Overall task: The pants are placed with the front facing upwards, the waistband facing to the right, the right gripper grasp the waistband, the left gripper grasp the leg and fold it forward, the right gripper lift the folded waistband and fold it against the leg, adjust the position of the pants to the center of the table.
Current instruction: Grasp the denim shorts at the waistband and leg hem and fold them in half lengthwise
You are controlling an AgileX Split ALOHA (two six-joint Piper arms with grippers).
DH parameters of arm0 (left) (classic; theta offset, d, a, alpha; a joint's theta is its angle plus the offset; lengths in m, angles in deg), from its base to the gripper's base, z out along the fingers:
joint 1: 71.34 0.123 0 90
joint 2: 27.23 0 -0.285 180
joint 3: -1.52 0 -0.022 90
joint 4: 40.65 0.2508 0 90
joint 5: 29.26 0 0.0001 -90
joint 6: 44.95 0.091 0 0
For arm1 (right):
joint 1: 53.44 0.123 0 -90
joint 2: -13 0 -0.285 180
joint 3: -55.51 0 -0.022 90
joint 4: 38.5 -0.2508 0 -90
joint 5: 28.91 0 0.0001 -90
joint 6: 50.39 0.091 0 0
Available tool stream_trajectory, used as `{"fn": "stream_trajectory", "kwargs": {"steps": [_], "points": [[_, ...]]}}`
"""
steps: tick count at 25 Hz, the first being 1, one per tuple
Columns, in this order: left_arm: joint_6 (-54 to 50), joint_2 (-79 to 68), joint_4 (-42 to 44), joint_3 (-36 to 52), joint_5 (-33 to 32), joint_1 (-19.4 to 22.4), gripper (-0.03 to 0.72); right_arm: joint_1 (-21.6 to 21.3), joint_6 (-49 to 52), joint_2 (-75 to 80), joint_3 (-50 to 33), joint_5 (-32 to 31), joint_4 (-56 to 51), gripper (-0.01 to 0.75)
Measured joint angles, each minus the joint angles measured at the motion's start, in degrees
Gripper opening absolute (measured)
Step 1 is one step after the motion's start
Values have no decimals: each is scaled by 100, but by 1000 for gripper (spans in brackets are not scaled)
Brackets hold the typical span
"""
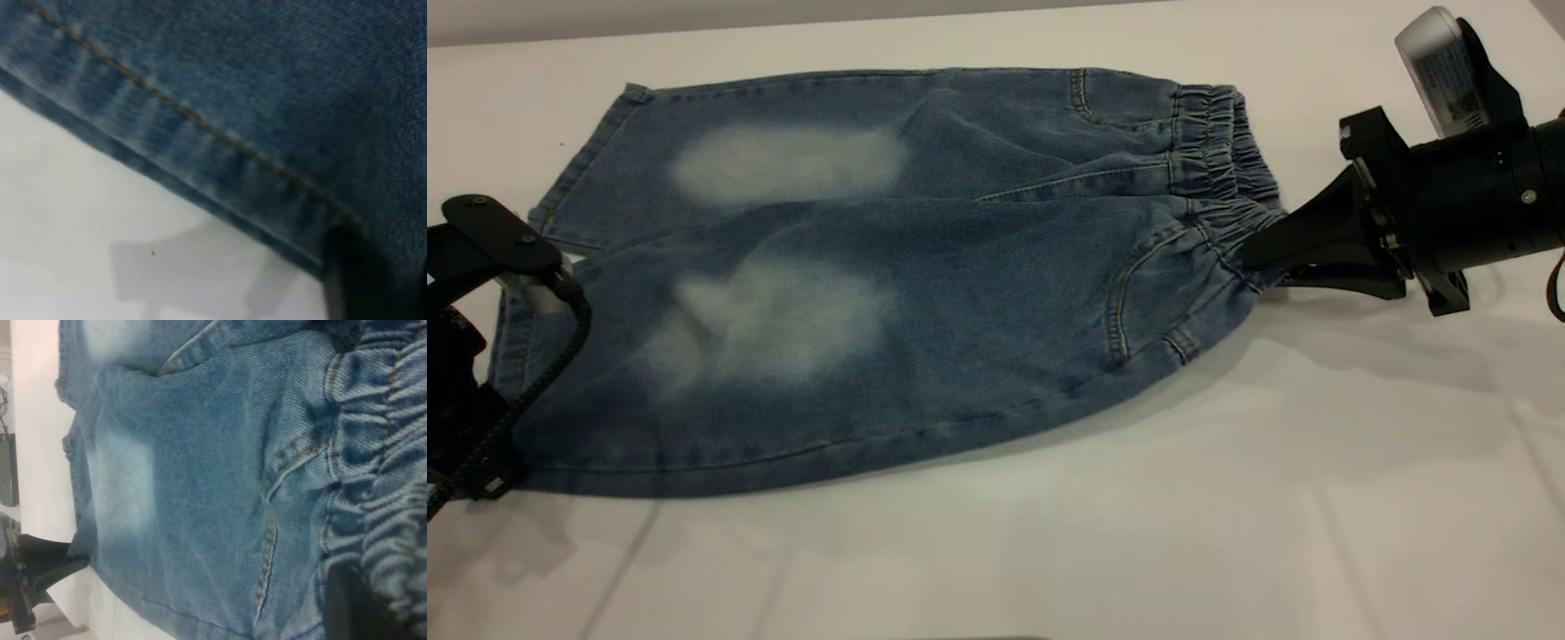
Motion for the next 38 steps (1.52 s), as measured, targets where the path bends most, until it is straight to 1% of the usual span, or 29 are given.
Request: {"fn": "stream_trajectory", "kwargs": {"steps": [1, 3, 5, 8, 10, 16, 20, 25, 30, 33, 36, 38], "points": [[-9, 0, 0, -10, -19, 0, 57, 0, 6, 0, 0, -7, 32, 41], [-115, 19, 0, -27, -88, 0, 38, 0, 89, 0, 0, -21, 170, 41], [-314, 78, -25, -24, -239, -6, 36, -5, 225, 0, 0, -60, 384, 41], [-574, 249, -57, 24, -711, -13, 35, -5, 417, 0, 0, -213, 801, 41], [-589, 533, -57, 59, -1006, -54, 35, -5, 557, 0, 0, -294, 1021, 41], [-543, 1626, -57, 76, -1562, -65, 35, -11, 976, -89, -15, -643, 1595, 41], [-536, 2190, -57, 88, -1832, -65, 35, -22, 1051, -479, -317, -670, 1688, 41], [-536, 2826, -83, 102, -2162, -71, 35, -159, 1051, -1080, -958, -678, 1696, 41], [-586, 3565, -87, 134, -2114, -71, 35, -203, 1211, -1592, -1323, -678, 1581, 41], [-985, 3717, -81, 134, -1600, -71, 35, -203, 1433, -1645, -1367, -678, 1129, 41], [-1320, 3616, -78, 126, -887, -71, 35, -203, 1749, -1645, -1367, -596, 416, 41], [-1390, 3395, -78, -6, -664, -71, 35, -203, 2084, -1645, -1348, -483, 171, 41]]}}
